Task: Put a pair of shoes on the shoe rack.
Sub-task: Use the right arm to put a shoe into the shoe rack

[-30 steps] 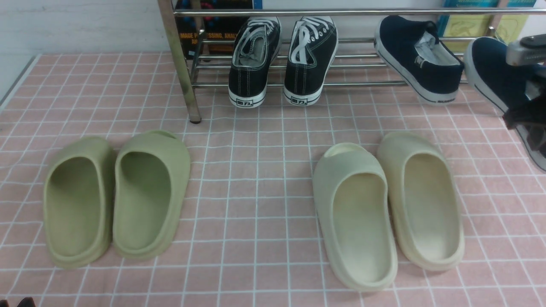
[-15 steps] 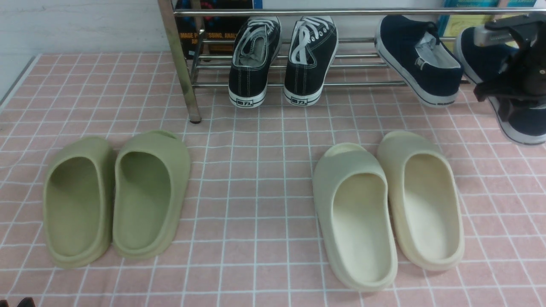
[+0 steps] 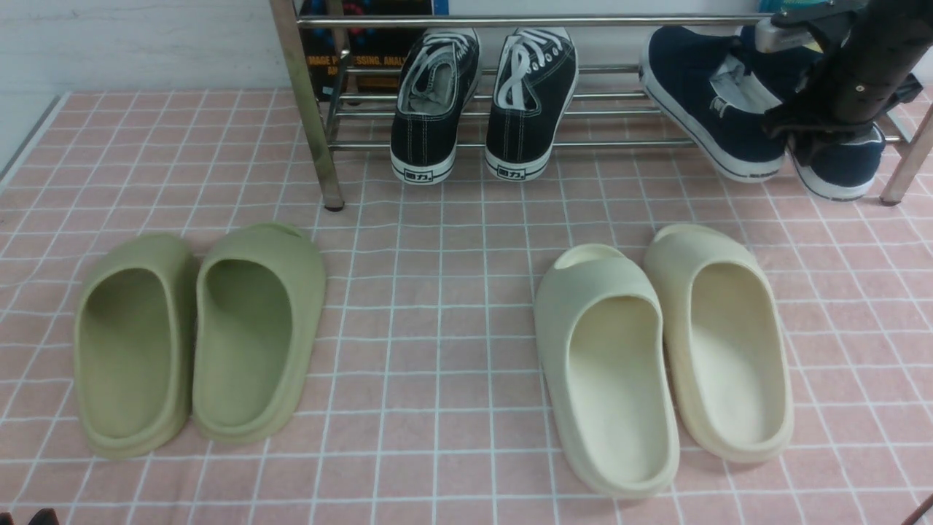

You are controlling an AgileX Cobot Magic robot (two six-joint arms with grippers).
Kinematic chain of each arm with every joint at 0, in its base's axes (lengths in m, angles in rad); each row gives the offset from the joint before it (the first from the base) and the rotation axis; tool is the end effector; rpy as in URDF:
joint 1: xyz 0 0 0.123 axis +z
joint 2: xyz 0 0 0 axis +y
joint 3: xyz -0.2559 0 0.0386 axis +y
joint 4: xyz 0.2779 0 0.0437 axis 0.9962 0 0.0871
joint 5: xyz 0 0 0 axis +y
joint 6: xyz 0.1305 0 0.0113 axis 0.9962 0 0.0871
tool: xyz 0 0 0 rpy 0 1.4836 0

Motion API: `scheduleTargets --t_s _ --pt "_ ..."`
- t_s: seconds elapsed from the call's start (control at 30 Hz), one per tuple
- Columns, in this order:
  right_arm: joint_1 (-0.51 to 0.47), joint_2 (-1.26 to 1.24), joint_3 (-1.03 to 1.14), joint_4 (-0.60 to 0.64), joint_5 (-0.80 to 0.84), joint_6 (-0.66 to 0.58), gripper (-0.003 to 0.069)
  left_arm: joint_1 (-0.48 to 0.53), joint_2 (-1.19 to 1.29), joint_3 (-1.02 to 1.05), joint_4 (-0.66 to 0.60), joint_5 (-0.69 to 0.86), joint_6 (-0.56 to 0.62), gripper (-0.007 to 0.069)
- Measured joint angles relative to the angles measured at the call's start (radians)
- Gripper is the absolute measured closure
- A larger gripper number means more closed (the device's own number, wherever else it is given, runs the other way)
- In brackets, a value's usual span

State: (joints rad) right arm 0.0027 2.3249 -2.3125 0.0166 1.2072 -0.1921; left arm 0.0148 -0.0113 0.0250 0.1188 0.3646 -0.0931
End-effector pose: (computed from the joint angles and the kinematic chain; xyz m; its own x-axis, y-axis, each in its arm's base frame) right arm 0.5373 0.0035 0.2047 -0.8880 -0.1875 -0.4198 -0.1767 0.9821 -0.0648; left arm 0.1475 0.0077 0.1612 -0.2857 0.0137 -0.9582 -0.0502 0.9983 0.0292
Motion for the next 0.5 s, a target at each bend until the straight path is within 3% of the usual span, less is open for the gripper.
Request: scheduleTargets --t_s 0.5 --pt "-0.001 0.021 -0.065 0.012 -0.036 -0.054 0.0622 0.0 0.0 0.0 0.001 0.0 0.0 0.0386"
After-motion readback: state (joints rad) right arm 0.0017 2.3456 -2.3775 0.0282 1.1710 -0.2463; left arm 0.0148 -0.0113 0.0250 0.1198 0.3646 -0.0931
